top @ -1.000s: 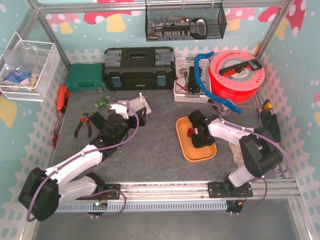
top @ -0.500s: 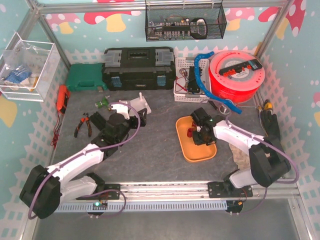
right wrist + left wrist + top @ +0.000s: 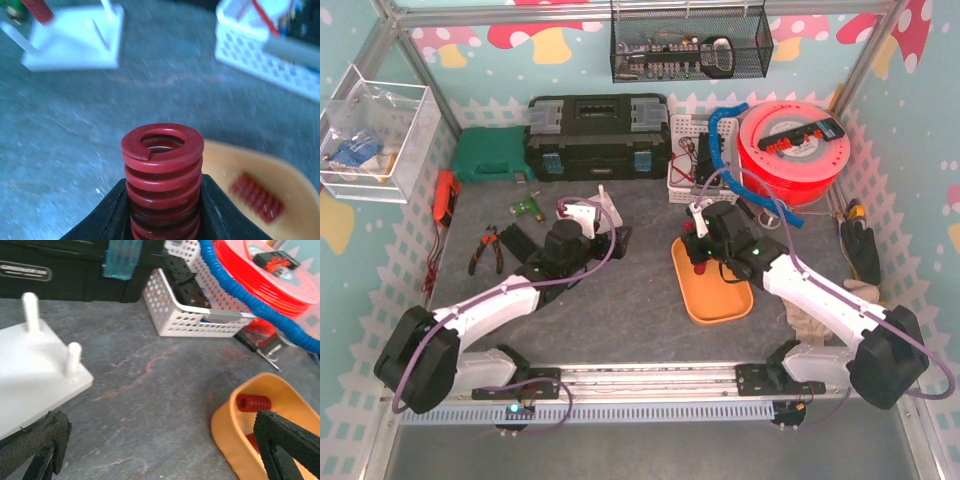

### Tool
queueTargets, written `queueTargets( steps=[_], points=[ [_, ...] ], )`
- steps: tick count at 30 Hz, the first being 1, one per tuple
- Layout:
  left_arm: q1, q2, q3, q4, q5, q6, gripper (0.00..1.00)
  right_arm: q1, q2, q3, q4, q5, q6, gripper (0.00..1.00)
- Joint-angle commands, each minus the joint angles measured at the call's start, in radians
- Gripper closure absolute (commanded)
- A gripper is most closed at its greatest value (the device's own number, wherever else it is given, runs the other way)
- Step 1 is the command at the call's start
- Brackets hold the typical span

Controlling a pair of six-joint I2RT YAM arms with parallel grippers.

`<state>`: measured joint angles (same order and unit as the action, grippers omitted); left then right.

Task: Install the large spring

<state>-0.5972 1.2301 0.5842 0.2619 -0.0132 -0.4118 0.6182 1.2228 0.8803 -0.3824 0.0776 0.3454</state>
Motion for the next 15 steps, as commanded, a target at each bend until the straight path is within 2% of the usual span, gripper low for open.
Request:
queueTargets(
  steps=[1, 6, 9, 13, 15],
  points=[
    [-0.006, 0.013, 0.059, -0.011, 0.153, 0.001, 0.01, 0.042, -0.062, -0.079, 0.336, 0.005, -0.121, 0.85],
    [-0.006, -0.018, 0.054, 0.002, 0.31, -0.079, 0.03, 0.06, -0.141, -0.262, 0.686, -0.081, -0.207, 0.86],
    [-0.006, -0.049, 0.043, 0.008, 0.357, -0.138, 0.07, 0.075, -0.169, -0.357, 0.867, -0.126, -0.244, 0.86],
    [-0.007, -0.069, 0.057, 0.005, 0.447, -0.171, 0.19, 0.112, -0.181, -0.481, 1.1, -0.177, -0.338, 0.86],
    [-0.016, -0.064, 0.079, -0.015, 0.486, -0.16, 0.27, 0.127, -0.177, -0.508, 1.15, -0.169, -0.35, 0.86]
  ],
)
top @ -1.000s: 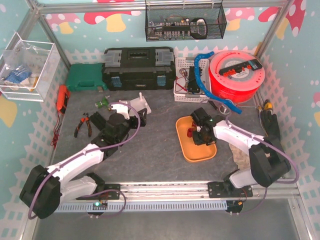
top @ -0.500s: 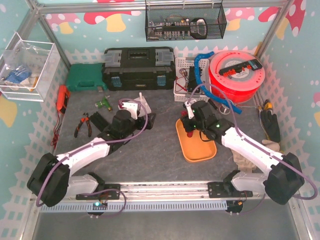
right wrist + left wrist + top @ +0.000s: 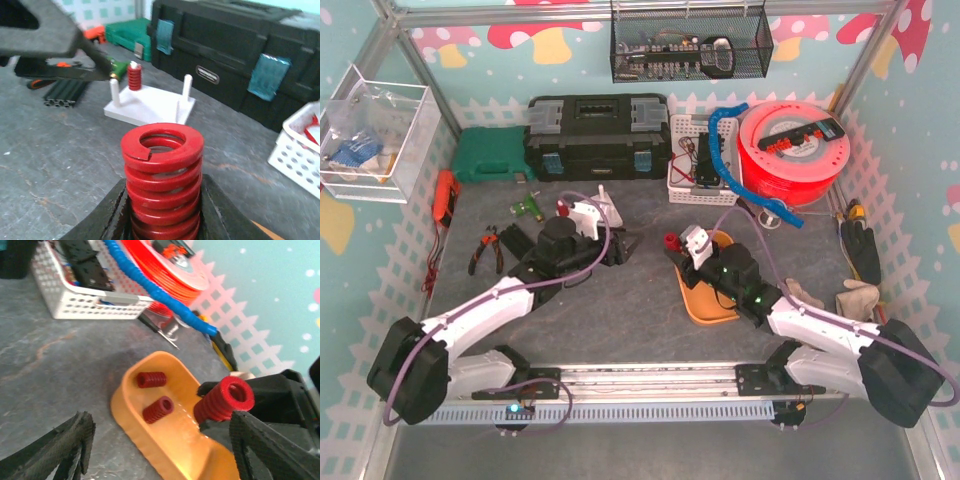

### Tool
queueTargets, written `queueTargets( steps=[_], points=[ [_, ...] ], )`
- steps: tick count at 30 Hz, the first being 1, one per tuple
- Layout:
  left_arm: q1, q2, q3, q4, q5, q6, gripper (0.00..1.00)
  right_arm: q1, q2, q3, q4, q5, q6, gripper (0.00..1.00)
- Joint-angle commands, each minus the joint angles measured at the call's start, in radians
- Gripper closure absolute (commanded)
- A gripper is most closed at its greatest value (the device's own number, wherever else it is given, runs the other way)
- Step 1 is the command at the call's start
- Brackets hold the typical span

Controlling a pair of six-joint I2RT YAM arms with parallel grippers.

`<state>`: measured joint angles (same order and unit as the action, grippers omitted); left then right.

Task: Install the large spring

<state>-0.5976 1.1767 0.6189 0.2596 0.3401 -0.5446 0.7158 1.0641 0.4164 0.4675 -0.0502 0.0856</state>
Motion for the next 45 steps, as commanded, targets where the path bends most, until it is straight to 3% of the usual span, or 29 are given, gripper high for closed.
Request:
queueTargets(
  steps=[1, 5, 14, 35, 40, 45],
  points=[
    [-0.026, -0.005, 0.062, -0.033, 0.133, -0.018, 0.31, 0.034, -0.016, -0.052, 0.313, -0.039, -0.089, 0.86],
    [-0.096, 0.031, 0.157, -0.152, 0.053, 0.062, 0.41, 0.051, 0.001, -0.106, 0.407, -0.049, -0.076, 0.87],
    [-0.206, 0.12, 0.314, -0.331, -0.168, 0.118, 0.37, 0.076, 0.046, -0.13, 0.444, 0.01, -0.049, 0.88],
    [-0.234, 0.238, 0.375, -0.339, -0.053, 0.102, 0.4, 0.077, 0.076, -0.112, 0.419, 0.058, 0.008, 0.88],
    [-0.234, 0.243, 0.373, -0.342, -0.077, 0.105, 0.46, 0.077, 0.076, -0.111, 0.416, 0.058, 0.008, 0.88],
    [-0.234, 0.244, 0.372, -0.343, -0.094, 0.108, 0.59, 0.077, 0.09, -0.102, 0.406, 0.059, 0.008, 0.87]
  ],
)
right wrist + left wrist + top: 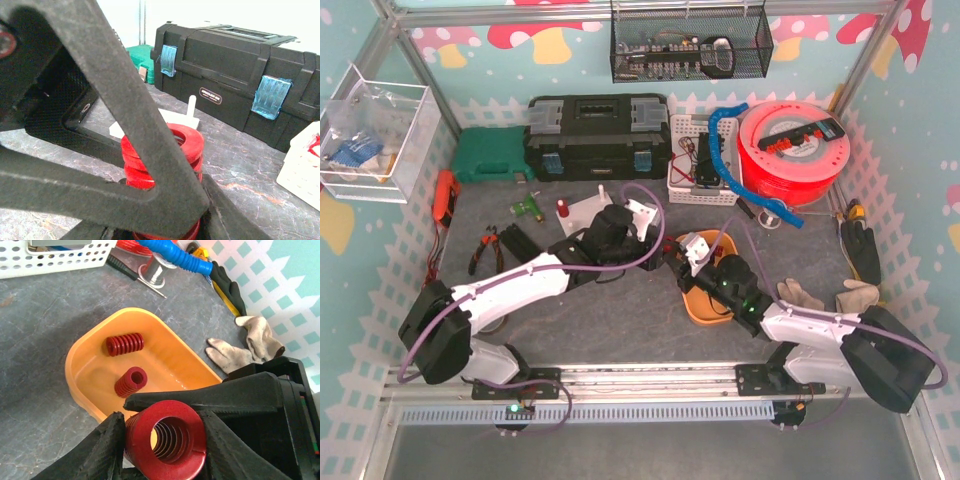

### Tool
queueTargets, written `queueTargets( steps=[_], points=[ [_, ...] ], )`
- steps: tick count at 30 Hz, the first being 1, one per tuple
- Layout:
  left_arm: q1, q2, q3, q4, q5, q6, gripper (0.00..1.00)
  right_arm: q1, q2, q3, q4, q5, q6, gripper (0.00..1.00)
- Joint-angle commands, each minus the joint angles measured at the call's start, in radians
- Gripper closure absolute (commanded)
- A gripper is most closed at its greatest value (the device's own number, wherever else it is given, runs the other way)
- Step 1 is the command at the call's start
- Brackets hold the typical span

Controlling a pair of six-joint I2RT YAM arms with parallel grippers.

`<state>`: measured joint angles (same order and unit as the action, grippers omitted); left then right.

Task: Install the large spring

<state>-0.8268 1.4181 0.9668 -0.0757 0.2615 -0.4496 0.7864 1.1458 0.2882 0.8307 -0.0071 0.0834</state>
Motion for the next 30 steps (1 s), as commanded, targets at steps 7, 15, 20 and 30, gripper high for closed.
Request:
queueTargets(
  steps=[7, 15, 20, 30],
  points=[
    [-0.005, -0.006, 0.025, -0.013, -0.032, 0.019, 0.86, 0.007, 0.03, 0.044, 0.011, 0.013, 0.007, 0.79],
    [-0.005, -0.023, 0.025, -0.015, -0.103, 0.032, 0.97, 0.007, 0.042, 0.068, -0.038, 0.041, 0.005, 0.52],
    [-0.002, -0.029, 0.037, -0.024, -0.193, 0.052, 0.99, 0.007, 0.026, 0.098, -0.126, 0.098, 0.021, 0.3],
    [0.096, -0.032, 0.063, -0.062, -0.388, 0.073, 0.99, 0.007, -0.036, 0.081, -0.164, 0.219, 0.057, 0.01]
  ],
)
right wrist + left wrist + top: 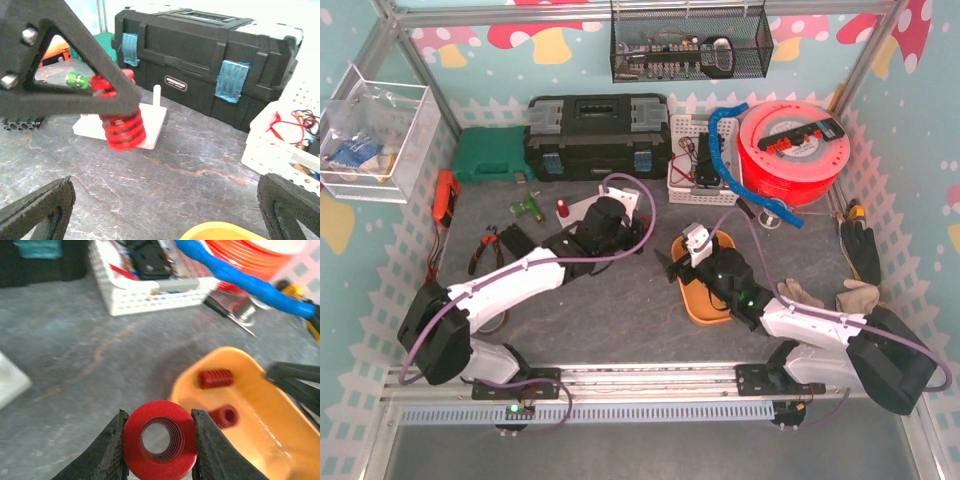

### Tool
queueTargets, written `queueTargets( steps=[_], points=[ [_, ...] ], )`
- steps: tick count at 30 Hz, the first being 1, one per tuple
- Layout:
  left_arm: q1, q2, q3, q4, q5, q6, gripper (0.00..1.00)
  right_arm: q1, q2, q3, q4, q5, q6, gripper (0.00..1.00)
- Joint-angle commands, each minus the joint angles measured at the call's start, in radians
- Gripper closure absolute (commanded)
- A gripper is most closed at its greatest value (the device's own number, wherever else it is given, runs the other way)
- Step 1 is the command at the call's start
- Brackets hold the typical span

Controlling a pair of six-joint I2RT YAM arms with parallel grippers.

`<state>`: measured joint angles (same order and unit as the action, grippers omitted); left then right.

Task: Install the large spring

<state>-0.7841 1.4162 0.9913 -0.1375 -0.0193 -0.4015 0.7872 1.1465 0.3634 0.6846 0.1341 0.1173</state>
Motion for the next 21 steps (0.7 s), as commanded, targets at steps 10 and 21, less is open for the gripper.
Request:
queueTargets(
  steps=[10, 21],
  points=[
    [0.236, 0.065, 0.055, 0.046, -0.222, 0.044, 0.98, 0.006, -0.066, -0.02, -0.004, 0.16, 0.025, 0.01],
    [0.324, 0.245, 0.153, 0.138, -0.278, 0.062, 0.97, 0.006, -0.069, -0.022, -0.006, 0.175, 0.012, 0.01]
  ],
)
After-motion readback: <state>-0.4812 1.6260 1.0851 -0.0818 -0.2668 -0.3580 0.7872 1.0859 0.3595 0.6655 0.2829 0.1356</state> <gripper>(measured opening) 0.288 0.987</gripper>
